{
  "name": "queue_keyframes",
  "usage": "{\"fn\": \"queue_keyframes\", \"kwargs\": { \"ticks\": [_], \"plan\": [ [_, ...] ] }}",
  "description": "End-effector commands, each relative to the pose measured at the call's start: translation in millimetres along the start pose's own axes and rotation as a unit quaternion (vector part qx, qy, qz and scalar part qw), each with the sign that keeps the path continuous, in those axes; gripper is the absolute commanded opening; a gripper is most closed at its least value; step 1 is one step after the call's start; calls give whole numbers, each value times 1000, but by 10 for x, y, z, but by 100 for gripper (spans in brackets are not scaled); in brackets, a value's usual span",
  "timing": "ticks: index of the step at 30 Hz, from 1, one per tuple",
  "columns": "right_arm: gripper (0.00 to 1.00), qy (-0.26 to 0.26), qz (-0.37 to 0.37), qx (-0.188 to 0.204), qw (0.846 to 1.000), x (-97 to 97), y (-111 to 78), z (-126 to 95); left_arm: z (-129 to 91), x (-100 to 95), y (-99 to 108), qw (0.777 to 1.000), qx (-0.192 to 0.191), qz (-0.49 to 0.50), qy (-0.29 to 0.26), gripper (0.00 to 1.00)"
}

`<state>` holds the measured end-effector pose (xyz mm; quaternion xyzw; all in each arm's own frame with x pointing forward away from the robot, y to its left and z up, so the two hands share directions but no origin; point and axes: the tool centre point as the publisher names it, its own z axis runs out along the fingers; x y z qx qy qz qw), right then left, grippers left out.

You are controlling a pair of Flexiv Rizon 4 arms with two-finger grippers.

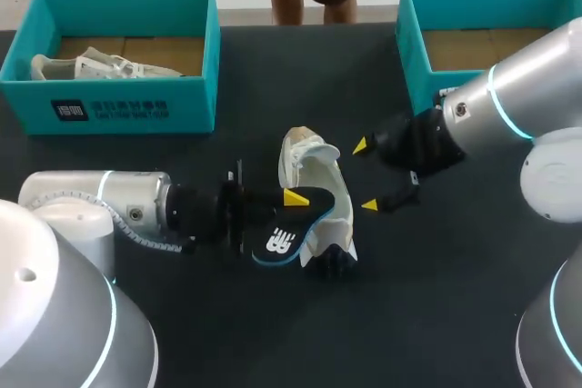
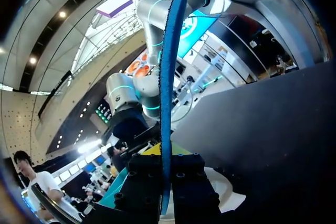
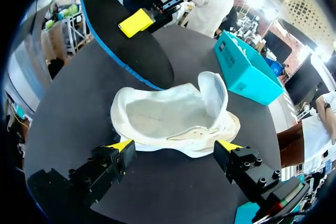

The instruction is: Take the shoe out of the shoebox, open the shoe tongue, remove and reinsert the insole, then place the shoe into the shoebox

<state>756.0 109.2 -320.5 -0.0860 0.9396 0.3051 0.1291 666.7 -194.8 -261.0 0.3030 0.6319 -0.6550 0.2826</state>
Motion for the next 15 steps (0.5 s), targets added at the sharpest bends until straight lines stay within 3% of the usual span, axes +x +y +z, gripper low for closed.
{"fn": "queue_keyframes", "kwargs": {
  "ticks": [1,15],
  "plan": [
    [100,-2,-3,-10,1000,14,-3,68,43,-21,0,1000,-3,2,-2,0],
    [100,6,9,2,1000,22,-2,68,308,-28,98,1000,12,-3,2,0]
  ]
}}
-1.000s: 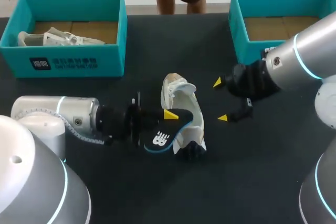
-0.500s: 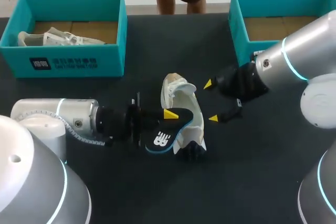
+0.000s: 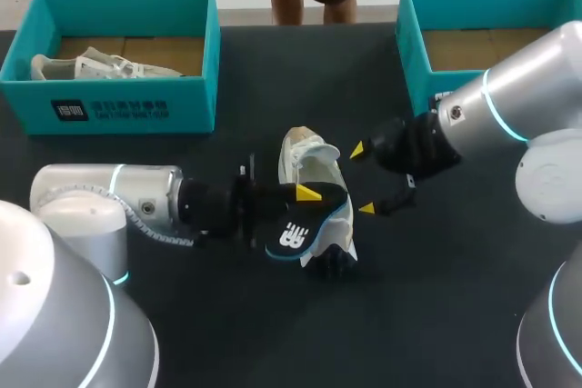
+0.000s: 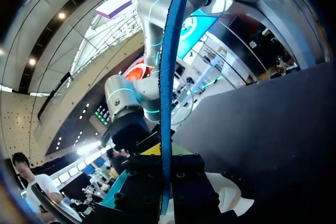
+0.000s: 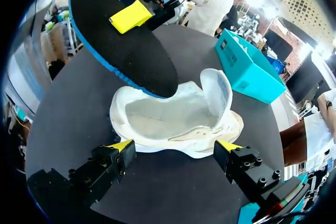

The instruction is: Take the shoe out of the shoebox, open the shoe tongue, remove and reinsert the insole, then place the shoe into the shoebox

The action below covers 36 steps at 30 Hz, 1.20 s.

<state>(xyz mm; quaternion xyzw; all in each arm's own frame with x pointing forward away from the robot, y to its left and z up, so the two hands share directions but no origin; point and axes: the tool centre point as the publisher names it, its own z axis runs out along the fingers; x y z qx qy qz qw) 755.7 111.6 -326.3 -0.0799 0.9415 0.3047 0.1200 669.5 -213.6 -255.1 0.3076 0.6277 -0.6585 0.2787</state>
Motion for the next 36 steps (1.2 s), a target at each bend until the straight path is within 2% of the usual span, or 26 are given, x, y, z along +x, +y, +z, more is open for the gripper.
{"fn": "queue_keyframes", "kwargs": {
  "ticks": [1,13,21,36],
  "plan": [
    [100,-1,0,1,1000,4,9,9,130,52,121,1000,4,-4,-1,0],
    [100,-1,0,1,1000,4,9,9,199,155,194,1000,1,-21,-14,0],
    [100,-1,0,1,1000,4,9,9,310,200,330,1000,-8,-27,-11,0],
    [100,-1,0,1,1000,4,9,9,216,243,672,998,-8,-55,-14,0]
  ]
}}
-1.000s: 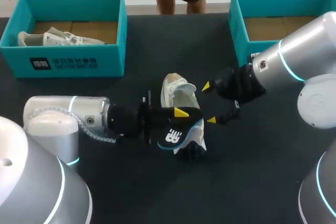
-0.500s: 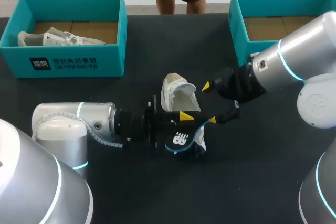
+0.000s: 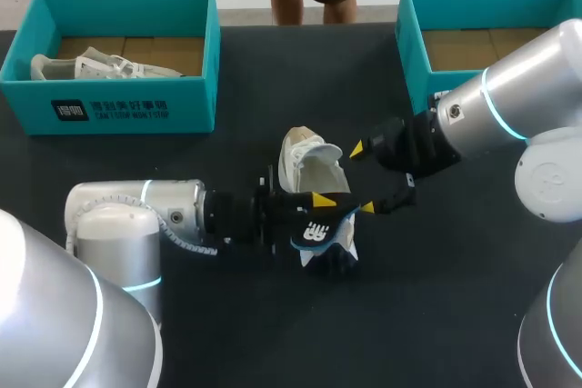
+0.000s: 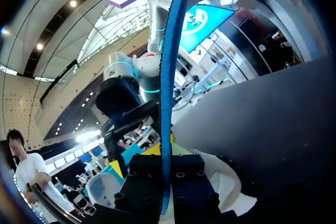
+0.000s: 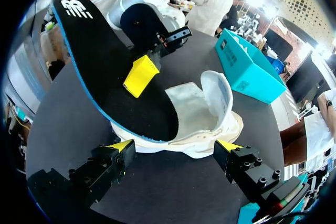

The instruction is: Take the shoe out of the shoebox, open the shoe tongue, remove and reinsert the insole, then place the shoe into the shoebox

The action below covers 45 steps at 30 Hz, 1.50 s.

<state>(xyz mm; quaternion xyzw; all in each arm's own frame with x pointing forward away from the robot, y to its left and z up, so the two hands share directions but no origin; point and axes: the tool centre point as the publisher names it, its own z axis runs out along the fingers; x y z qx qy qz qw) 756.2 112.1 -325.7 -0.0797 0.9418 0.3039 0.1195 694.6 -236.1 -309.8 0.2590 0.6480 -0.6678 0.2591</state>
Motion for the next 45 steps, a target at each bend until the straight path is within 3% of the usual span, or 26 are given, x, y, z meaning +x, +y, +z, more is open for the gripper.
{"fn": "queue_keyframes", "kwargs": {
  "ticks": [1,16,20,21,22,23,26,35,41,45],
  "plan": [
    [100,-2,0,1,1000,11,3,11,21,-15,136,1000,5,-5,3,0],
    [100,-2,0,1,1000,11,3,11,-83,-59,458,999,-35,-8,1,0],
    [100,-2,0,1,1000,11,3,11,-66,-98,398,999,-33,-9,1,0],
    [100,-2,0,1,1000,11,3,11,-59,-112,362,1000,-30,-6,2,11],
    [100,-2,0,1,1000,11,3,11,-53,-128,330,1000,-30,-4,2,29],
    [100,-2,0,1,1000,11,3,11,-50,-146,302,1000,-29,-3,2,38],
    [100,-2,0,1,1000,11,3,11,-48,-183,272,1000,-26,2,1,45],
    [100,-2,0,1,1000,11,3,11,-111,-213,102,999,-33,3,11,41],
    [100,-2,0,1,1000,11,3,11,-174,-166,15,997,-71,9,20,30],
    [100,-2,0,1,1000,11,3,11,-184,-121,-1,995,-102,11,22,29]
  ]
}}
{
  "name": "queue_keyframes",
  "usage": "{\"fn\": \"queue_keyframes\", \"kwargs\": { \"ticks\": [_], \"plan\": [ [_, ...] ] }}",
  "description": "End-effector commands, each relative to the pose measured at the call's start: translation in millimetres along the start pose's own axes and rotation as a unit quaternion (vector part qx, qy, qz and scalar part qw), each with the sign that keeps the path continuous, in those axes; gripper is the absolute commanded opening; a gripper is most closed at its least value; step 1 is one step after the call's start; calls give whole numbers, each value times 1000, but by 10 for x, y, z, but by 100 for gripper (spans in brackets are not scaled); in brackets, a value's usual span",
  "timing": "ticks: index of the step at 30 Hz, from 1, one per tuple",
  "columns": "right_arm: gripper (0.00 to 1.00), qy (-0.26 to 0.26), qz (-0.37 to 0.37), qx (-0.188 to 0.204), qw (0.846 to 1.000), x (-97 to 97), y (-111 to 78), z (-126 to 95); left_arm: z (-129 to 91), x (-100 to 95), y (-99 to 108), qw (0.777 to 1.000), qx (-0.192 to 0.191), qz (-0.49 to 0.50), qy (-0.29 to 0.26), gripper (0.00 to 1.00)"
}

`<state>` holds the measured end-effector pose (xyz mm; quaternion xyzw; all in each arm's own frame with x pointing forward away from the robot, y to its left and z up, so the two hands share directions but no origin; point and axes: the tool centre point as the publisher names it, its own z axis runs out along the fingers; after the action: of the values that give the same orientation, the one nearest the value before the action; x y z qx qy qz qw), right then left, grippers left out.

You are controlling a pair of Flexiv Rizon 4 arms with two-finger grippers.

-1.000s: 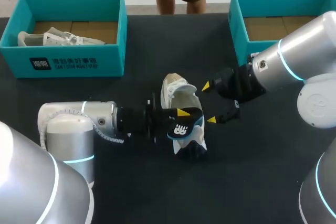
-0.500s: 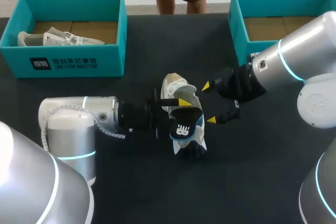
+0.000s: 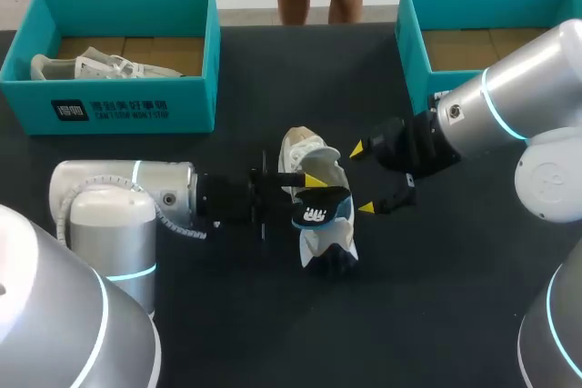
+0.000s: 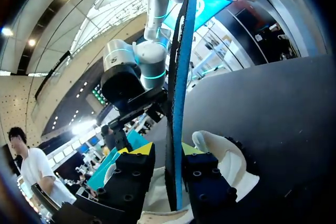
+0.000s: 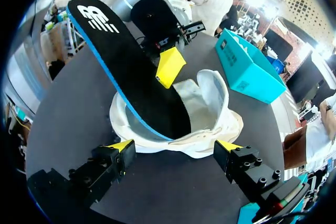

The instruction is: Take the shoe out of the shoebox, open the shoe tongue, remove and reinsert the insole, then place the shoe into the shoebox

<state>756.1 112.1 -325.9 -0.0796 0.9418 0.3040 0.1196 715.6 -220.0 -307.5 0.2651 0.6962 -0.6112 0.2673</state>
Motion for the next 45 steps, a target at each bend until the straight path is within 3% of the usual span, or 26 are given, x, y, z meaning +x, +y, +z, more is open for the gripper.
{"fn": "queue_keyframes", "kwargs": {
  "ticks": [1,2,5,6,25,26,28,31,34,37,40,43,45],
  "plan": [
    [100,-1,0,1,1000,10,4,9,-36,57,-122,999,-43,1,-3,27],
    [100,-1,0,1,1000,10,4,9,-31,68,-121,999,-42,2,-3,26],
    [100,-1,0,1,1000,10,4,9,0,113,-77,999,-49,3,4,2],
    [100,-1,0,1,1000,10,4,9,14,126,-52,999,-49,0,7,0],
    [100,-1,0,1,1000,10,4,9,38,136,407,995,-95,-1,5,0],
    [100,-1,0,1,1000,10,4,9,46,134,378,996,-93,-3,5,6],
    [100,-1,0,1,1000,10,4,9,50,125,300,996,-87,-1,7,35],
    [100,-1,0,1,1000,10,4,9,44,112,180,997,-79,8,10,44],
    [100,-1,0,1,1000,10,4,9,35,105,92,997,-75,13,8,44],
    [100,-1,0,1,1000,10,4,9,33,112,40,997,-73,16,7,40],
    [100,-1,0,1,1000,10,4,9,36,131,5,997,-74,16,6,29],
    [100,-1,0,1,1000,10,4,9,34,142,-46,997,-74,17,3,4],
    [100,-1,0,1,1000,10,4,9,39,149,-61,997,-73,16,-1,0]
  ]
}}
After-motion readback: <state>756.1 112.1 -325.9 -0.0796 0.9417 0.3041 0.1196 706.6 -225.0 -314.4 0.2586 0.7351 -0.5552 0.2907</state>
